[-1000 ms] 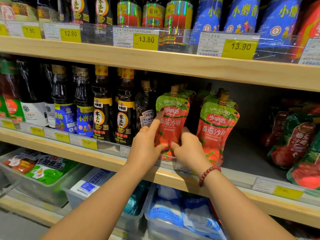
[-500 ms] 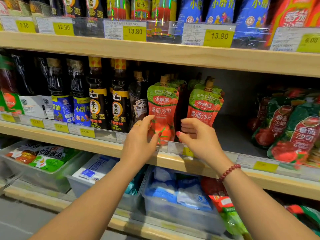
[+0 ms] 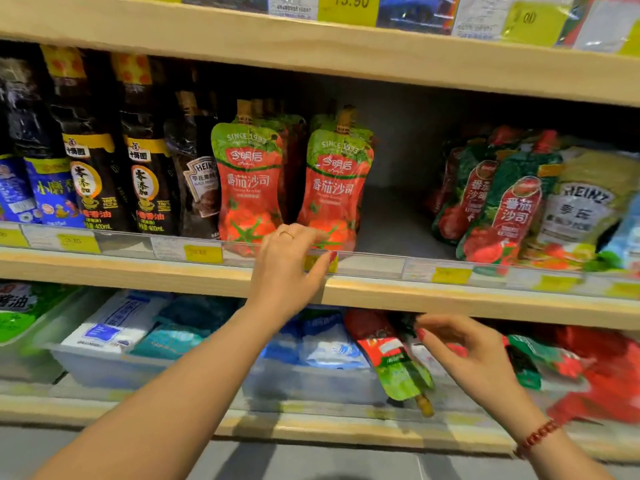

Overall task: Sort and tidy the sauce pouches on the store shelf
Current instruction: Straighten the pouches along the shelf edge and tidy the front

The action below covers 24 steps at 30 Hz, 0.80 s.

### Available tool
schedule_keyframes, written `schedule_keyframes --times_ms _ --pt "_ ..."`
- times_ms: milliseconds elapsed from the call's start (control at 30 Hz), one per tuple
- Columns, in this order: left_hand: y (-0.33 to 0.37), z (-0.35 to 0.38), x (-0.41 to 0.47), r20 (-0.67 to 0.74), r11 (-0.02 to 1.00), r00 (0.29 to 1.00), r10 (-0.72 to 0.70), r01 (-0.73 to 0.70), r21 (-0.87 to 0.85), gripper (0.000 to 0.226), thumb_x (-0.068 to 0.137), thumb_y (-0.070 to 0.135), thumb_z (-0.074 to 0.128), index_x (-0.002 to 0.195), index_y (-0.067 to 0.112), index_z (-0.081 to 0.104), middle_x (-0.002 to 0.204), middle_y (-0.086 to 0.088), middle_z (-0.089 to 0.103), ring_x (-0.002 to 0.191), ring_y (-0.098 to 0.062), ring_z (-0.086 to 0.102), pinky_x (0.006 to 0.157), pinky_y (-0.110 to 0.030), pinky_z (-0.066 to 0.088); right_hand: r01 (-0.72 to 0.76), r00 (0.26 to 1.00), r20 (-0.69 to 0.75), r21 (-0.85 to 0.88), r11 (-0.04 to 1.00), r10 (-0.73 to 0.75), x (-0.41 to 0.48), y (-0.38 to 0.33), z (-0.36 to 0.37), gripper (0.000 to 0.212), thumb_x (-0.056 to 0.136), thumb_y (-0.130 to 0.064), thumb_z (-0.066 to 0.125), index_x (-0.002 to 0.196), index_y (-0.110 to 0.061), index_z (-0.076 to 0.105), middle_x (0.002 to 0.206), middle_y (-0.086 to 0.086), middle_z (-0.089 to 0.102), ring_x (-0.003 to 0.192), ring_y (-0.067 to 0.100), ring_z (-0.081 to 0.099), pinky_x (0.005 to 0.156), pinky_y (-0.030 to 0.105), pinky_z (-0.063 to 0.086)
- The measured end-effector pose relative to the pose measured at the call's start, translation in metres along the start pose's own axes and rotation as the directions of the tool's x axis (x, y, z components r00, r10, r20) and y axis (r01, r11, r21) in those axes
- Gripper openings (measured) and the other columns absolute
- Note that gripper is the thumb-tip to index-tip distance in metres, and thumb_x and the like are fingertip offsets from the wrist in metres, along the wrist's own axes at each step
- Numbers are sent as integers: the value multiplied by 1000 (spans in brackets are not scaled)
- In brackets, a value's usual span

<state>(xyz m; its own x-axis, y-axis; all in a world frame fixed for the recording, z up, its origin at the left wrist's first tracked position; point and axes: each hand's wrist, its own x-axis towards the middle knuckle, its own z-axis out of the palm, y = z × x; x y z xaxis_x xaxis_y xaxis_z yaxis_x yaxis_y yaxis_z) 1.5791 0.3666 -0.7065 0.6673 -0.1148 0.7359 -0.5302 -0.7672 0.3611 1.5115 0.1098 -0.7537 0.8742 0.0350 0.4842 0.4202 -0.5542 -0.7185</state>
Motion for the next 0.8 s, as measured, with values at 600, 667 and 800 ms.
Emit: schedule_keyframes --times_ms 600,667,800 --pt "-8 18 -8 -35 998 999 -10 12 65 18 82 30 68 91 14 67 83 -3 63 83 -24 54 75 -30 32 -1 912 338 -568 823 234 -30 48 49 73 73 -6 58 139 -22 33 146 0 33 130 21 38 99 32 42" --pt "-7 17 -7 -24 998 999 -33 35 50 18 81 29 70 91 14 67 83 -2 62 83 -23 53 76 -28 31 29 906 345 -630 776 246 -26 39 46 72 75 -4 53 142 -22 32 152 2 31 133 22 37 102 31 38" --pt "0 13 -6 -21 999 999 -35 36 27 20 79 28 72 92 13 68 86 -2 63 86 -24 55 79 -30 33 157 936 331 -695 702 119 -12 16 26 55 74 -5 51 126 -23 54 132 2 57 116 23 55 90 33 47"
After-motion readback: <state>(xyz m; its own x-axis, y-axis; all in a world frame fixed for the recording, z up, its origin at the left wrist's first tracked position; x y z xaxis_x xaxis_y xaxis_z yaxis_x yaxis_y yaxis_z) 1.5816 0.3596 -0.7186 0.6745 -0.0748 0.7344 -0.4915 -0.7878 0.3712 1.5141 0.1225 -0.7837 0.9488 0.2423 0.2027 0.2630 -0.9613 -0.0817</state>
